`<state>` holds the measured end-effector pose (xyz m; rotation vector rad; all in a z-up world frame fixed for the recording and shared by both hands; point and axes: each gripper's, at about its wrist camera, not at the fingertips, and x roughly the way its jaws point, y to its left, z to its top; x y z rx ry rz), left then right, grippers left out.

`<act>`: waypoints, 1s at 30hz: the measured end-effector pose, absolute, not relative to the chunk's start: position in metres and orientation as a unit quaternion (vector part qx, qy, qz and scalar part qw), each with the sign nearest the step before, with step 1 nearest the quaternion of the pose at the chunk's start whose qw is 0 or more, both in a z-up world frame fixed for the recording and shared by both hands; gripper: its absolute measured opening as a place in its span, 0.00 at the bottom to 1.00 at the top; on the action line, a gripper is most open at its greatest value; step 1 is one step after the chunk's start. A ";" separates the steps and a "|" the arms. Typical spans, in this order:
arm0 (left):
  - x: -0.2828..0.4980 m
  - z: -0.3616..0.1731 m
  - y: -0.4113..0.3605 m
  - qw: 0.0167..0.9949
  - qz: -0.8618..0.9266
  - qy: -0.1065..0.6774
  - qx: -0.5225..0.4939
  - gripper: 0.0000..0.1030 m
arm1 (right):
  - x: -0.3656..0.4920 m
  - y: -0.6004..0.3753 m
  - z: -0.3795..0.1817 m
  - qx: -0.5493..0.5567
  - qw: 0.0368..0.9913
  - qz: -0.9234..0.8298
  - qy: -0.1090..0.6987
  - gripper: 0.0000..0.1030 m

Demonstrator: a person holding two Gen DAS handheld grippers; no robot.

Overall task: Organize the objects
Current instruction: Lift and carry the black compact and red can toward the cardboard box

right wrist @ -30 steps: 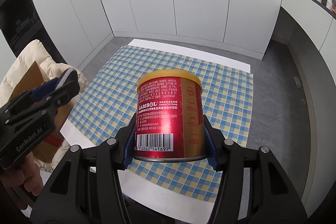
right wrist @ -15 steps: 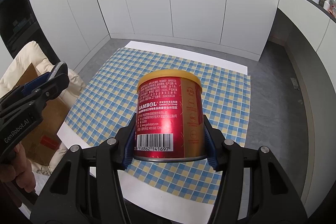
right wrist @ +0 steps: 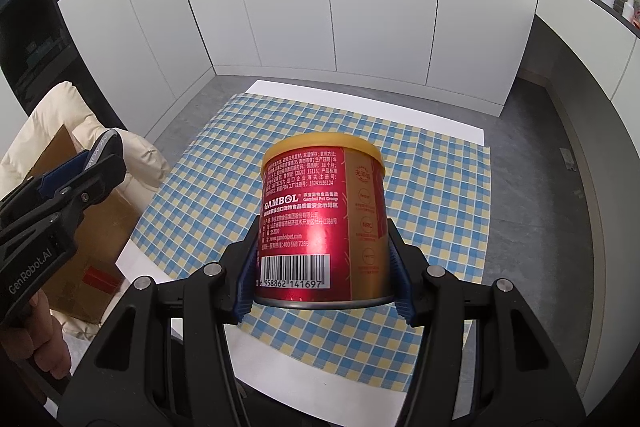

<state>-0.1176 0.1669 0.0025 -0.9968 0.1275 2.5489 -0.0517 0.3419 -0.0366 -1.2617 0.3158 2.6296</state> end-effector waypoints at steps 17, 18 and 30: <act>-0.128 0.000 0.131 0.174 0.914 0.027 -0.365 0.48 | -0.072 0.310 -0.035 -0.427 0.087 0.895 0.095 0.55; -0.129 0.000 0.128 0.172 0.915 0.026 -0.365 0.48 | -0.073 0.309 -0.035 -0.427 0.086 0.895 0.095 0.55; -0.133 0.001 0.099 0.154 0.919 0.017 -0.362 0.49 | -0.091 0.283 -0.034 -0.426 0.065 0.898 0.089 0.55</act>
